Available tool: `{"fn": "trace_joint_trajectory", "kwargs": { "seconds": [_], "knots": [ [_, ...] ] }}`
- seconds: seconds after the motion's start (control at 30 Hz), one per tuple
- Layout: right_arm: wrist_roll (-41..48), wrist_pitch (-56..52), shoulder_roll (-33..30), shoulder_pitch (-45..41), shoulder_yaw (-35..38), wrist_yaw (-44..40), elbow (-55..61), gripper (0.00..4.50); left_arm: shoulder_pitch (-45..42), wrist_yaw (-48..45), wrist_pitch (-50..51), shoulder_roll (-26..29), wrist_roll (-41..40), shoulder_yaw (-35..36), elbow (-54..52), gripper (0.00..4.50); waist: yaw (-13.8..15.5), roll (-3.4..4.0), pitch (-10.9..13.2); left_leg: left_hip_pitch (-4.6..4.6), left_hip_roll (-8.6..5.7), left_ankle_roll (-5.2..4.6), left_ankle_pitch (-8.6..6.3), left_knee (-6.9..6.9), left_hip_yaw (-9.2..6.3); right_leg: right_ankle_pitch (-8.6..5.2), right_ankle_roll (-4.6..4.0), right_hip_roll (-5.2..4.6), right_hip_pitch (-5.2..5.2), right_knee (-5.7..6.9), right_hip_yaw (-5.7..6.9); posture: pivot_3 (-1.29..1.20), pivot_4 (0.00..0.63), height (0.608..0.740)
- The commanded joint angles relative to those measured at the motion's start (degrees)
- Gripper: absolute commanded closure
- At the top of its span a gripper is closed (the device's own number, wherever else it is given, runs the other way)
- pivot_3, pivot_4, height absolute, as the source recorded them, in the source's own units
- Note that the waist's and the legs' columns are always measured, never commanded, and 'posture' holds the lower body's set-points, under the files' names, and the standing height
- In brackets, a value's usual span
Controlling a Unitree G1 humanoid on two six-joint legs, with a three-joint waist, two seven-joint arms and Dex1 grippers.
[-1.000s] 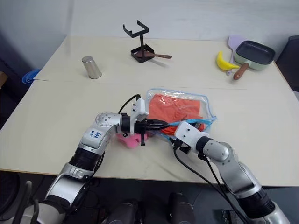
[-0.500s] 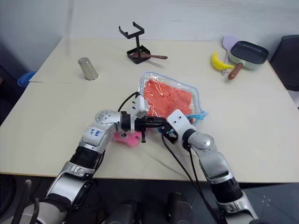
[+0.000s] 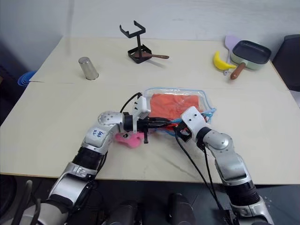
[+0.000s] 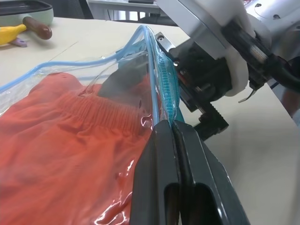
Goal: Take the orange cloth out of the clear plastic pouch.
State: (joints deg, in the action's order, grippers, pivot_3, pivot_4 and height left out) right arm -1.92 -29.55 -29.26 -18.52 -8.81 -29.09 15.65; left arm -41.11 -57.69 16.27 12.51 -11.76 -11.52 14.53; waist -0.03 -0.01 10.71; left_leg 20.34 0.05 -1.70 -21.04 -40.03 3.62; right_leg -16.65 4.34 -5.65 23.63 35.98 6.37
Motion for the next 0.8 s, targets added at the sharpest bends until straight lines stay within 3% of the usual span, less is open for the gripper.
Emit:
{"fn": "trace_joint_trajectory", "kwargs": {
  "seconds": [0.03, 0.33, 0.63, 0.73, 0.8],
  "knots": [
    [-5.2, 6.3, -3.7, -0.2, -4.7, -2.2, 1.4, 0.00, -0.3, -0.2, -0.2, -0.4, -1.3, 0.3, -1.4, 4.49, 0.0, 0.00, 0.0, 0.00, 0.00, 0.00, 0.00, 0.00, 0.00, 0.00, 0.00, 0.00, 0.00, 0.00, 0.00, 0.00, 0.150, 0.740],
    [-9.0, 9.4, -3.3, -1.2, -8.9, -4.3, -1.9, 0.00, -1.3, -0.3, 0.5, -0.5, -1.8, 1.0, -0.7, 4.49, -0.1, 0.00, 0.0, -0.03, 0.02, 0.00, 0.00, -0.01, 0.00, 0.00, 0.00, 0.01, -0.02, 0.00, 0.00, 0.00, 0.150, 0.740],
    [-13.4, 7.5, 2.5, -7.4, -11.0, -1.5, -15.3, 0.00, -2.2, -0.2, 0.1, -1.4, -1.9, 1.5, 0.4, 4.49, -0.2, -0.01, 0.0, -0.12, 0.05, 0.02, 0.01, -0.02, 0.03, 0.00, 0.00, 0.00, -0.08, 0.02, -0.03, 0.00, 0.150, 0.740],
    [-12.6, 4.5, 3.0, -8.0, -11.1, -3.7, -16.6, 0.56, -2.3, -0.2, -0.1, -1.6, -1.9, 1.8, 0.7, 4.50, -0.1, -0.01, 0.0, -0.14, 0.06, 0.02, 0.01, -0.02, 0.01, 0.00, 0.00, 0.01, -0.10, 0.03, -0.02, 0.00, 0.150, 0.740],
    [-12.9, 3.0, 2.7, -7.9, -11.2, -4.6, -16.3, 1.22, -2.4, -0.1, -0.2, -1.5, -1.9, 2.1, 0.8, 4.50, -0.1, -0.01, 0.0, -0.15, 0.06, 0.02, 0.01, -0.03, 0.01, 0.00, 0.00, 0.01, -0.12, 0.04, -0.01, 0.00, 0.150, 0.740]
  ]
}}
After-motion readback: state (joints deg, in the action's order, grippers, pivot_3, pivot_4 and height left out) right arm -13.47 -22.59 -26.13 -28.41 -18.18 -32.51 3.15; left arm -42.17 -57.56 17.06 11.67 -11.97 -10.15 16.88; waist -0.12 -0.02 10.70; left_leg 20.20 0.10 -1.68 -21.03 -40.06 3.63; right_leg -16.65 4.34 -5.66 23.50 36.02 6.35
